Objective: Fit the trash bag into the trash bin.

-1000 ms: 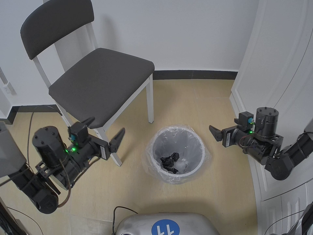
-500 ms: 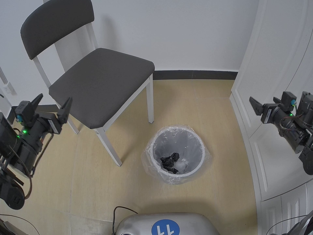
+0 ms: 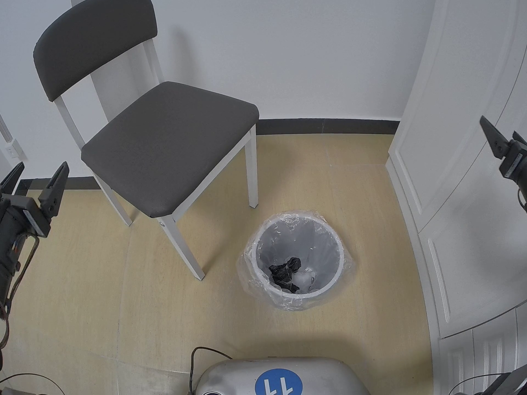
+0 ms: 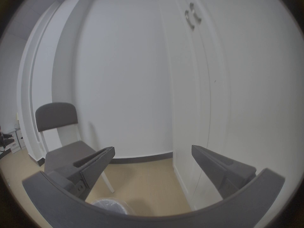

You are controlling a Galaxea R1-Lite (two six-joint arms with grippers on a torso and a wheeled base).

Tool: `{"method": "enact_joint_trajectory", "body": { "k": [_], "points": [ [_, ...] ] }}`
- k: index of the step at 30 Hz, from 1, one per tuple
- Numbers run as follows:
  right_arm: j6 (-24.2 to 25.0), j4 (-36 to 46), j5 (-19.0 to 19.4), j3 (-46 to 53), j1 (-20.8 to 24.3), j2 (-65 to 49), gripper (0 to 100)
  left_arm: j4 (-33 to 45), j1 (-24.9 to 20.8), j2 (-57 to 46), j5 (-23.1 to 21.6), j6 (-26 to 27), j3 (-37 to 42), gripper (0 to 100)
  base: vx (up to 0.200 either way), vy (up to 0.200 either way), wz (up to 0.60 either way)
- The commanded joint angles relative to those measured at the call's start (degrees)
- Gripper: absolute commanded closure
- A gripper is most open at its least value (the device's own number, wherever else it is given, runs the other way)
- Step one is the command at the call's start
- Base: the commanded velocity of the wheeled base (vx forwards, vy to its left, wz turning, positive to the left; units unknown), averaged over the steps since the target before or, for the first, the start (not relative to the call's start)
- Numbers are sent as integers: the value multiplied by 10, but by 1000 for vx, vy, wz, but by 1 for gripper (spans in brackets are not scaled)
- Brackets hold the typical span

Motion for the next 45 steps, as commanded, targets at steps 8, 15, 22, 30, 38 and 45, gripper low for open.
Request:
{"method": "enact_joint_trajectory", "body": {
  "k": [8,15,22,30,38,45],
  "points": [
    [-11,249,8,88,-3,-312,0,343,-2,-314,-2,-1,-39,0,0,0,0],
    [-11,433,19,72,-13,-448,0,571,-1,-446,-2,-2,-100,0,0,0,0],
    [-11,515,11,76,-18,-561,0,611,8,-491,1,-2,-109,0,0,0,0],
    [-5,609,7,82,-36,-641,0,720,60,-545,-1,-2,-166,0,0,0,0],
    [7,614,-2,78,-82,-648,0,778,66,-590,0,-3,-182,0,0,0,0],
    [7,645,76,89,-105,-697,0,777,66,-590,-5,-17,-159,0,0,0,0]
  ]
}}
